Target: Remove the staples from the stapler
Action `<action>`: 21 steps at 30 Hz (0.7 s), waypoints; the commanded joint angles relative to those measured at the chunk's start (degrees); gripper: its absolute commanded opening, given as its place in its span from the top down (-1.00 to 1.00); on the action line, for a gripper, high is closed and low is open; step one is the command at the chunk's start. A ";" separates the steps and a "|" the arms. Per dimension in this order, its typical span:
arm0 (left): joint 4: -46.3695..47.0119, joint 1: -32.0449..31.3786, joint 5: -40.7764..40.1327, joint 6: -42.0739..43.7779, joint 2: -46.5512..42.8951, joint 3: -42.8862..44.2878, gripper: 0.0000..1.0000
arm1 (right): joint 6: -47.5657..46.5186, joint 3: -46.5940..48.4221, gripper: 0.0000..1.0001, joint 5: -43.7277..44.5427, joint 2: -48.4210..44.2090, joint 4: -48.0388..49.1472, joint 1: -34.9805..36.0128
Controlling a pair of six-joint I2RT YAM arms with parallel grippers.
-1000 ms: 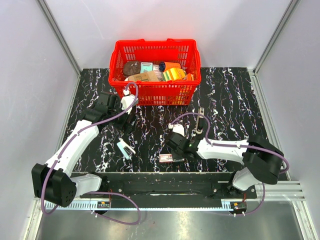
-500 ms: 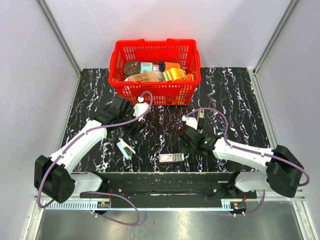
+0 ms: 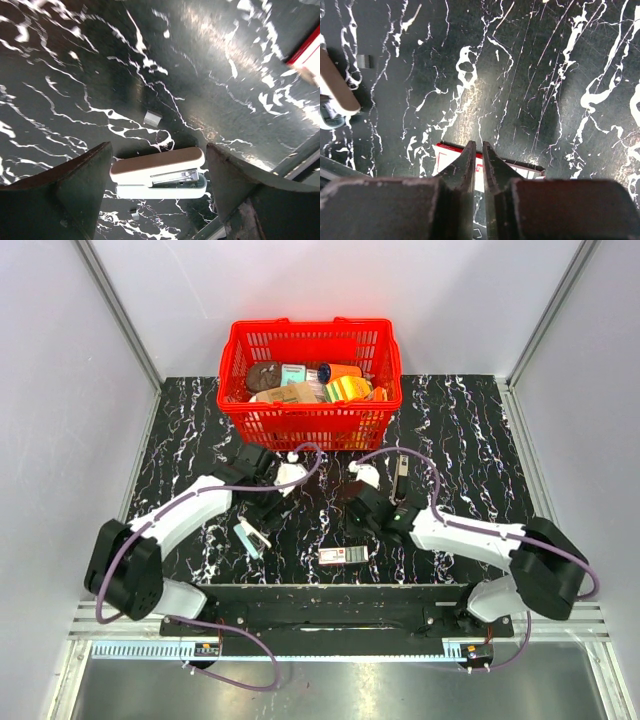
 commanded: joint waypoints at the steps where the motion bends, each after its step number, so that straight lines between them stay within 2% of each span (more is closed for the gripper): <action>1: 3.38 -0.23 -3.15 5.35 3.71 -2.84 -0.54 | 1.95 -2.65 0.70 2.06 -6.53 4.79 -0.09; 5: 3.73 -0.31 -4.21 7.20 7.93 -2.84 -0.33 | 1.78 -3.80 0.71 4.17 -9.70 5.67 -0.09; 13: 5.93 -0.93 -5.35 7.29 14.00 -1.44 -0.06 | 2.13 -4.94 0.77 4.26 -11.11 6.63 -0.09; 21: 7.07 -1.63 -6.41 7.38 16.37 -0.29 0.13 | 2.04 -6.26 0.84 3.91 -11.64 8.04 -0.09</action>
